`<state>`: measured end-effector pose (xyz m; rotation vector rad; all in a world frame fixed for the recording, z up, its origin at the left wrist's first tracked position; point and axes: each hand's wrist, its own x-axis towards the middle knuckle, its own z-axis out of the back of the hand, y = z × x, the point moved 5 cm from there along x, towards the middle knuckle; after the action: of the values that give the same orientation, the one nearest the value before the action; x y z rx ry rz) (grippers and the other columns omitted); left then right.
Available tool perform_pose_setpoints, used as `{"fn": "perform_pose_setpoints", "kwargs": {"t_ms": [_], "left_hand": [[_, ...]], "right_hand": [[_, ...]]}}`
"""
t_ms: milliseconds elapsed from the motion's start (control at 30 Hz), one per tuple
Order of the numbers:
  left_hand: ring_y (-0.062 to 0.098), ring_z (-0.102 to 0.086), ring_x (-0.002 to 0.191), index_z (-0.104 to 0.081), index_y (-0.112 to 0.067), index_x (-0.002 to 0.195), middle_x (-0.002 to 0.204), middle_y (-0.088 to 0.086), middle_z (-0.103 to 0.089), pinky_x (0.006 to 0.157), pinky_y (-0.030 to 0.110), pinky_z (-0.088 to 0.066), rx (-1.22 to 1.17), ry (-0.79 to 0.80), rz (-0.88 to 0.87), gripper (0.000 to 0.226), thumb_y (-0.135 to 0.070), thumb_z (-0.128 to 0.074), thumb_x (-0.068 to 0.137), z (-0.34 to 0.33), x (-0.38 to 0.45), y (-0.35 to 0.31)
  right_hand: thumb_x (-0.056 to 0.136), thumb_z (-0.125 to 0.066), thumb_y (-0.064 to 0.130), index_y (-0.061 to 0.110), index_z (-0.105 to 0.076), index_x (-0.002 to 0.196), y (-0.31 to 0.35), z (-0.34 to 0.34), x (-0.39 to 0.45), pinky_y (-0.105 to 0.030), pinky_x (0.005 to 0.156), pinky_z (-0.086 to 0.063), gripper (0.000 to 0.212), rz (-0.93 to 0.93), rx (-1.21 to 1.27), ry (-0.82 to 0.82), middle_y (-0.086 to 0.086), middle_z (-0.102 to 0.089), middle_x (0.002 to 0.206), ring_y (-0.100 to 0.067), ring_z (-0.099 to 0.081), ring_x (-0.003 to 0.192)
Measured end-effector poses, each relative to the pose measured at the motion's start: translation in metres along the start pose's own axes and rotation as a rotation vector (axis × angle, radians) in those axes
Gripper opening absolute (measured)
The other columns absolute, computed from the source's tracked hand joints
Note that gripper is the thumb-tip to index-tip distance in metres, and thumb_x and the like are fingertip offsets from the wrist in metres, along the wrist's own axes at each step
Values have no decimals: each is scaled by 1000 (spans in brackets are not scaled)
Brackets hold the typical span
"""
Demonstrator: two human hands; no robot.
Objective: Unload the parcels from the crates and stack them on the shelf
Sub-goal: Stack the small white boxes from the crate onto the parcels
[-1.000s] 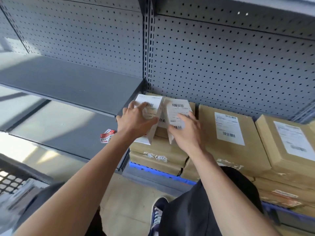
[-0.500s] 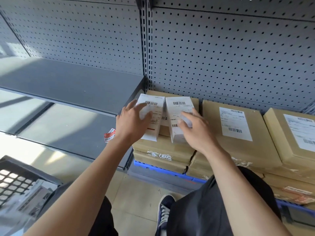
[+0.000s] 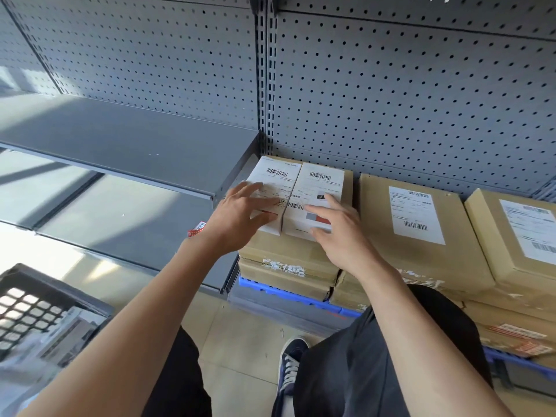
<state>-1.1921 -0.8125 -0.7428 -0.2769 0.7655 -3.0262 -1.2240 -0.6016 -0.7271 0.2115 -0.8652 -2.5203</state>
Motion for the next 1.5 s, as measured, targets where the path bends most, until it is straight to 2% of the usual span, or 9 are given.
{"fn": "perform_pose_setpoints", "kwargs": {"t_ms": [200, 433, 967, 1000, 1100, 1133, 1200, 1267, 1500], "left_hand": [[26, -30, 148, -64, -32, 136, 157, 4, -43, 120, 49, -30, -41, -24, 24, 40, -40, -65, 96, 0, 7, 6], [21, -45, 138, -74, -27, 123, 146, 3, -56, 113, 36, -37, -146, -132, 63, 37, -38, -78, 87, 5, 10, 9], [28, -44, 140, -72, -28, 127, 147, 8, -55, 114, 48, -40, -86, -65, -28, 29, -31, -61, 101, 0, 11, 18], [28, -46, 138, -72, -26, 127, 146, 9, -55, 114, 44, -40, -79, -65, -45, 28, -28, -61, 101, 1, 10, 16], [20, -50, 134, -73, -17, 125, 142, 8, -59, 110, 13, -35, -179, -74, -40, 27, -11, -59, 102, 10, 8, 13], [17, -49, 137, -72, -17, 125, 144, 5, -58, 112, 13, -33, -249, -67, 22, 30, -6, -57, 102, 13, 8, 16], [18, -47, 140, -73, -23, 124, 147, -2, -56, 118, 31, -36, -387, -42, 143, 37, -2, -52, 102, 15, 10, 25], [20, -50, 137, -75, -30, 119, 146, -7, -57, 116, 39, -41, -473, -38, 193, 43, 0, -49, 102, 17, 11, 30], [20, -53, 132, -77, -25, 115, 144, -4, -59, 113, 36, -44, -437, -40, 200, 46, 8, -50, 97, 21, 9, 30]], "right_hand": [[102, -56, 12, 29, -54, 144, -1, -2, 10, -13, 103, -8, 45, 12, -21, -47, 3, -22, 165, -13, -17, 148], [100, -56, 4, 24, -63, 136, -2, -1, 15, -10, 107, -8, 42, 37, 3, -87, 0, -31, 162, -16, -23, 150], [102, -54, 6, 23, -60, 139, -2, -1, 9, -2, 99, -1, 42, 55, -36, -101, 2, -31, 162, -13, -20, 147], [102, -54, 6, 23, -59, 140, -1, -2, 9, -1, 98, -1, 42, 55, -37, -102, 3, -31, 162, -12, -19, 148], [103, -51, 5, 22, -58, 141, -1, -3, 8, -1, 99, 0, 42, 52, -30, -113, 3, -30, 162, -10, -16, 149], [103, -51, 6, 22, -57, 141, -1, -3, 8, -3, 100, -1, 42, 50, -28, -116, 2, -29, 162, -9, -15, 149], [103, -50, 6, 22, -57, 142, -2, -3, 8, -5, 102, -1, 43, 47, -31, -121, 2, -29, 163, -7, -13, 149], [103, -51, 8, 23, -57, 142, -2, -4, 8, -6, 103, -1, 42, 51, -37, -124, 0, -29, 163, -8, -13, 150], [102, -55, 10, 23, -59, 140, -3, -5, 9, -1, 101, 0, 40, 80, -47, -152, 0, -34, 160, -10, -18, 148]]}}
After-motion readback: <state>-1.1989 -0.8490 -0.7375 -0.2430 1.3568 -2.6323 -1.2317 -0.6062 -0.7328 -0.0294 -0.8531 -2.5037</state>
